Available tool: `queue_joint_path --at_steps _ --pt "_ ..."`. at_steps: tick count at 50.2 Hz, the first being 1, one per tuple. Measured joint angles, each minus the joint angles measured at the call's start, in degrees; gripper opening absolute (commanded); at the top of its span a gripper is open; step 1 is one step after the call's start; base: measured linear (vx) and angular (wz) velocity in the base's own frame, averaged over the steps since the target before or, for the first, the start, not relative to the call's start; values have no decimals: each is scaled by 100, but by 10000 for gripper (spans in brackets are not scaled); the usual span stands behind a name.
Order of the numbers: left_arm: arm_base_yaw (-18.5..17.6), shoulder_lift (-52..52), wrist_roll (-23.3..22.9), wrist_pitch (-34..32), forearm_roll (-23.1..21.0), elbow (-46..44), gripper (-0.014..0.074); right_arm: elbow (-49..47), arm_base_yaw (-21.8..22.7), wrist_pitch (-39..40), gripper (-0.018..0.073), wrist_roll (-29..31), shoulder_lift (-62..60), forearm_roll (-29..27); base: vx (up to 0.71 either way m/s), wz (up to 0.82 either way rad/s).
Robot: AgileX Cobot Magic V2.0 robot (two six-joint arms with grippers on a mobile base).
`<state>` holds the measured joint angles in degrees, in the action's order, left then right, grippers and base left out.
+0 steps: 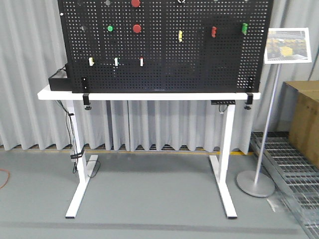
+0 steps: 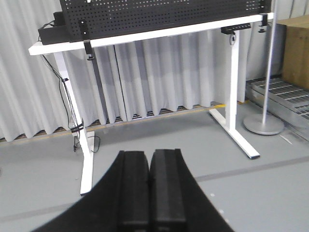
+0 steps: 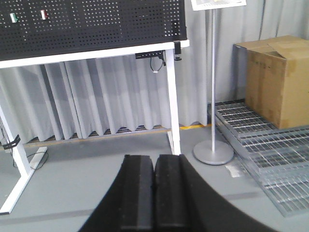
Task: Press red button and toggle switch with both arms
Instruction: 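Drive the base forward up to the black pegboard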
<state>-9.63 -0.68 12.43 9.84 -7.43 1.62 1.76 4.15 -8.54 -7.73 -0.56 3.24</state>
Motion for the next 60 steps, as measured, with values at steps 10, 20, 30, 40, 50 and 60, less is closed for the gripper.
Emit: queue_joint_path --at_steps 10,20,30,40,50,60 --pt "0 0 0 0 0 0 2 0 0 0 -3 0 0 0 43 4" --pt "0 0 0 0 0 0 2 0 0 0 -3 0 0 0 47 2" --pt "0 0 0 0 0 0 2 0 0 0 -3 0 0 0 47 0" --pt "0 0 0 0 0 0 2 0 0 0 -3 0 0 0 44 0" --pt "0 0 0 0 0 0 2 0 0 0 -3 0 0 2 43 -1" --pt "0 0 0 0 0 0 2 0 0 0 -3 0 0 2 43 -3"
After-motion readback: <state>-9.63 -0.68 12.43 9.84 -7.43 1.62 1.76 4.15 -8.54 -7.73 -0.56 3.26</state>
